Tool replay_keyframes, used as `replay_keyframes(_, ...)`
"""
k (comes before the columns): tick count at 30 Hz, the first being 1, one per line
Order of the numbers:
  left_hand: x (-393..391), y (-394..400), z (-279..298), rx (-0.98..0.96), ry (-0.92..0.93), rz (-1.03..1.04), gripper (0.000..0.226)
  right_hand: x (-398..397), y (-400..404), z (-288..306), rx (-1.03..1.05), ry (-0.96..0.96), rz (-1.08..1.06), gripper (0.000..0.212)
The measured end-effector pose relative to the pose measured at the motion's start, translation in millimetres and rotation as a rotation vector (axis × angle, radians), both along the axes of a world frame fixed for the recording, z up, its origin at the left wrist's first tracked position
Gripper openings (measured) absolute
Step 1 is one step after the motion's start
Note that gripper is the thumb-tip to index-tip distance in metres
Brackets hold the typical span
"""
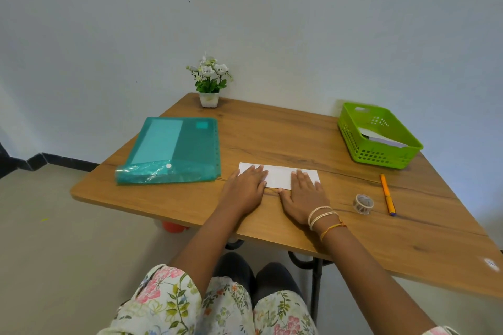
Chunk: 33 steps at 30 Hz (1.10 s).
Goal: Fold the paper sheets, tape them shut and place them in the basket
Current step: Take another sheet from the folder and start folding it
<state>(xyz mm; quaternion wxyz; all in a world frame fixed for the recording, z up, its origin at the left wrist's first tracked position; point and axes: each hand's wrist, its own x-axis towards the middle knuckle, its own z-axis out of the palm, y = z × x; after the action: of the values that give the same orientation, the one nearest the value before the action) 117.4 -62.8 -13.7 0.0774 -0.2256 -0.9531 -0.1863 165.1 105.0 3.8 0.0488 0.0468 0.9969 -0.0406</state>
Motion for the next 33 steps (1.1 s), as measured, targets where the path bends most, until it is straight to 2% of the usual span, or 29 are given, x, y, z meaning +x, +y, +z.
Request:
replay_keyframes(8,0.6,0.0,-1.0,0.033,0.011,0.011,0.045,-0.4,17.4,0.8,0.002,-0.005,-0.083,0.075)
replay_keyframes(14,2.9,-4.5,-1.9,0.221,0.072,0.083,0.036,-3.7,14.4,5.9,0.028,0.147,-0.114,0.066)
replay_keyframes(20,8.0,-4.5,3.6,0.261,0.191,0.091,0.020,-17.4,14.2,14.2,0.032,0.186,-0.244,0.067)
replay_keyframes(24,12.3,-6.3,10.2,0.293,0.154,0.069,0.019,-19.9,4.3,13.0,0.053,0.239,-0.295,0.062)
replay_keyframes(28,15.9,-31.0,14.7,0.293,0.197,0.077,0.019,-16.5,-25.4,11.5,0.028,0.349,-0.192,0.051)
replay_keyframes(33,13.7,-82.2,33.8,0.325,0.310,0.250,0.019,-21.4,-77.2,21.5,-0.105,0.330,0.034,0.041)
